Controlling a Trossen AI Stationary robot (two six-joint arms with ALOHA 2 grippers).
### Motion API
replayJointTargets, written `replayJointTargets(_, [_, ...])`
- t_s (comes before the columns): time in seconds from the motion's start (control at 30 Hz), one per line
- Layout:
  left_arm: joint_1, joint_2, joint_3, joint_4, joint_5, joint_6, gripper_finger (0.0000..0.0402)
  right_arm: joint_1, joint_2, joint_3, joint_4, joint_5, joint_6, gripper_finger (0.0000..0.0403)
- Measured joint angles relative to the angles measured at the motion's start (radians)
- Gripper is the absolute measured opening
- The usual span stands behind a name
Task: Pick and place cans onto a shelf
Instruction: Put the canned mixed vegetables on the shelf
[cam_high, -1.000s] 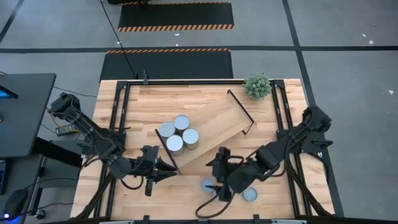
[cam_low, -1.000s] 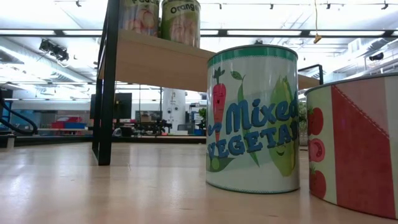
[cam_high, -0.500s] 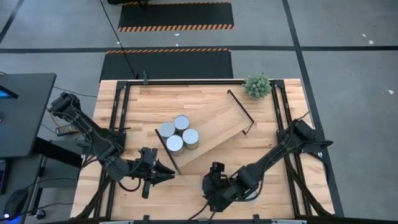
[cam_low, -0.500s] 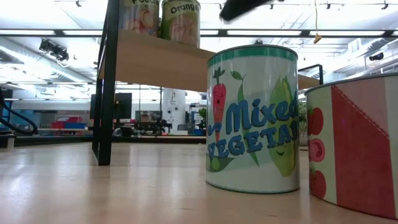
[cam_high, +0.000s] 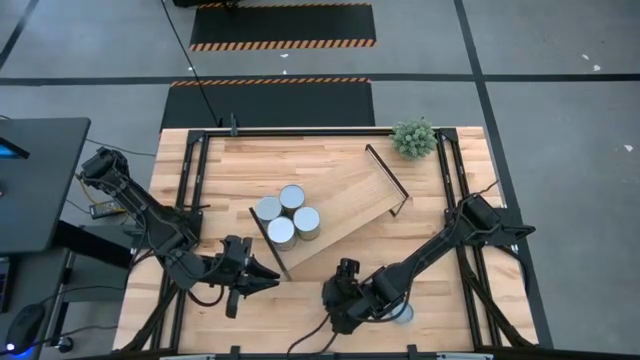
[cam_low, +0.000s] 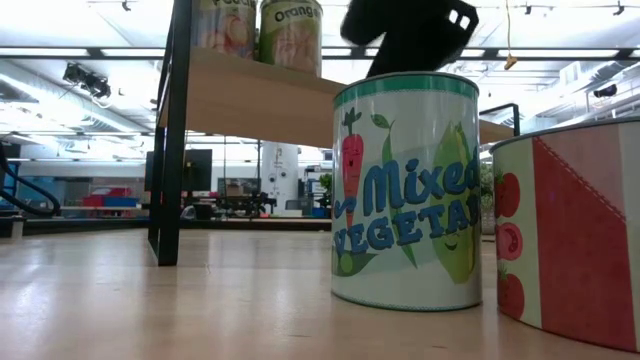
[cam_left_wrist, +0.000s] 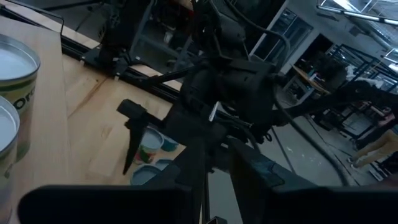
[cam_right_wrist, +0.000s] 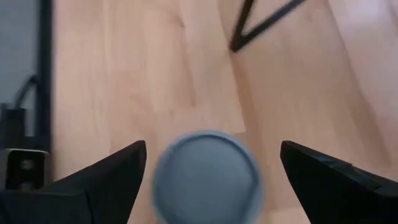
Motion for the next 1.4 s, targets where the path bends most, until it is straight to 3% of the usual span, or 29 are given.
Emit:
replayJointTargets(0.53, [0.000,0.000,0.000,-0.002,0.000,0.008,0.0078,-0.001,0.003,-0.004,0.014,-0.007,0.005,0.0399])
replayJointTargets(1.0, [0.000,0.000,0.000,-0.004,0.000,0.007,0.0078,-0.007,0.004,-0.098,0.099,-0.061,0.011,0.0397])
replayJointTargets(1.4, [0.000,0.000,0.000,-0.004,0.000,0.006,0.0078,-0.015,0.005,-0.137,0.164,-0.103,-0.013,0.0311])
